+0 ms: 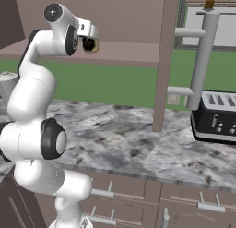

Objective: Move the ketchup and mayonnaise from the cabinet to the dining counter.

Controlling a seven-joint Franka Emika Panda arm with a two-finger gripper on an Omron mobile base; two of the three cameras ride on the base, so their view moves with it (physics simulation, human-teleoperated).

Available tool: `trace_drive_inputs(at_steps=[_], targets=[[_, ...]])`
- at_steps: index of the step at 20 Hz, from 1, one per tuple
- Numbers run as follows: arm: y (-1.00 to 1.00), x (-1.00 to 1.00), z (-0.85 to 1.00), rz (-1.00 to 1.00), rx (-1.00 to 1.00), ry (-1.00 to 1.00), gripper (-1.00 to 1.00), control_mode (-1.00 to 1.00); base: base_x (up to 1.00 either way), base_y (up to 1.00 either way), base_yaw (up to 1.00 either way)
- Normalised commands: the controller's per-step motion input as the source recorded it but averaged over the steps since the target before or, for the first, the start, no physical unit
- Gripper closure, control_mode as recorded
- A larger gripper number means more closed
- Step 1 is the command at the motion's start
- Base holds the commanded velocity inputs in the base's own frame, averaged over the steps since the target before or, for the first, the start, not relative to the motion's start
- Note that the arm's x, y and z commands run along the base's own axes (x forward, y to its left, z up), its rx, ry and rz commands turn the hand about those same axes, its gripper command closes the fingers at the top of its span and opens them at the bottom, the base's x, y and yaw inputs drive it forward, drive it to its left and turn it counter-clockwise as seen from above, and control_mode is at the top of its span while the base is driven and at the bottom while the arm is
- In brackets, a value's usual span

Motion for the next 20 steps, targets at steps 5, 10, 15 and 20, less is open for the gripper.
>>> trace_drive_inputs(at_steps=[5, 10, 15, 20], targets=[[0.0, 0.05, 0.1, -0.02, 0.0, -0.01, -1.0, -1.0, 0.0, 0.0, 0.0], [0.0, 0.08, 0.03, -0.02, 0.0, -0.05, -1.0, -1.0, 0.0, 0.0, 0.0], [0.0, 0.11, 0.01, -0.02, 0.0, -0.02, -1.0, -1.0, 0.0, 0.0, 0.0], [0.0, 0.17, 0.02, -0.02, 0.0, 0.0, -1.0, -1.0, 0.0, 0.0, 0.0]])
